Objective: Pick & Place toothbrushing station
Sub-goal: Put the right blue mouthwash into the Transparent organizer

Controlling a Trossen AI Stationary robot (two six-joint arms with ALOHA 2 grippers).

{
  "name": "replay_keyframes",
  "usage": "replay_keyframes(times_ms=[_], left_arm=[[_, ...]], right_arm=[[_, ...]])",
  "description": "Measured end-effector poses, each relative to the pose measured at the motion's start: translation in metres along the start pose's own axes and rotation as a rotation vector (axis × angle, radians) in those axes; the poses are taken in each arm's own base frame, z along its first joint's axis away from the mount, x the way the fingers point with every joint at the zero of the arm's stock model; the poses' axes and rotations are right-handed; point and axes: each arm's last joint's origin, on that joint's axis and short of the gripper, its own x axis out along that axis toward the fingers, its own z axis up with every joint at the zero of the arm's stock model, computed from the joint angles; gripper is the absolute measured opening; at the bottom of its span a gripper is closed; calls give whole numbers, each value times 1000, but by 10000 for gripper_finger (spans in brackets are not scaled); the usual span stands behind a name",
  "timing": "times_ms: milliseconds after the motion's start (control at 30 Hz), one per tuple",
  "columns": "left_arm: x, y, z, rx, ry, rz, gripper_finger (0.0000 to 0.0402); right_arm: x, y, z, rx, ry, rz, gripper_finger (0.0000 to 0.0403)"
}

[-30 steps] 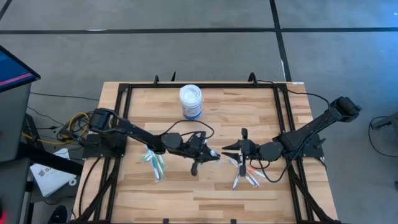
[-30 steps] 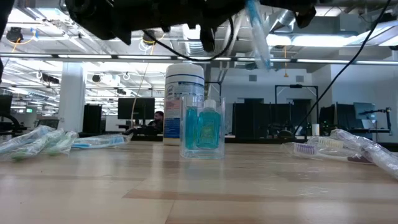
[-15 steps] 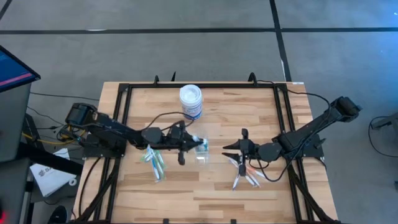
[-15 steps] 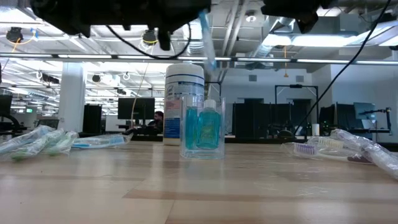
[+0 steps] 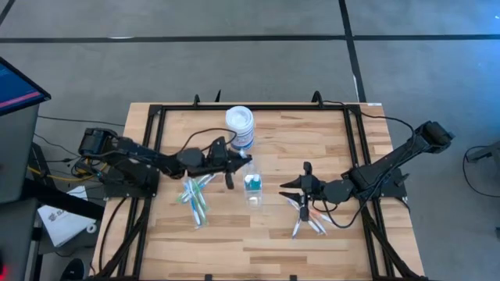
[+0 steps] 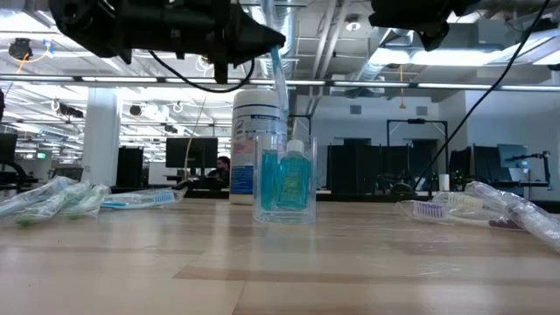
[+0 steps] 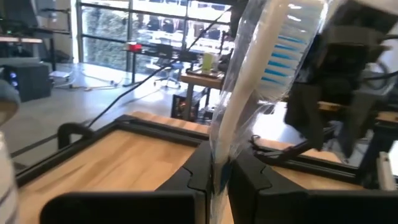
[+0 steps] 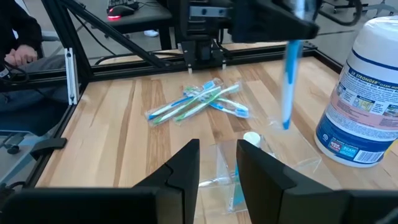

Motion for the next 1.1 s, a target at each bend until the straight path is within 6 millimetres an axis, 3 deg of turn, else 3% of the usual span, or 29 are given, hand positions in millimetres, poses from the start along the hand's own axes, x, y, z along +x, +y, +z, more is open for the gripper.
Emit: replay_keyframes(times_ms=[633,1100], left_arm=[[3,12,1,39,-2,79,19],[11,15,-25,86,73,136,19]], right_arm=[[0,0,-1,-8,7,-2,98],[0,0,-1,-8,7,-2,98]])
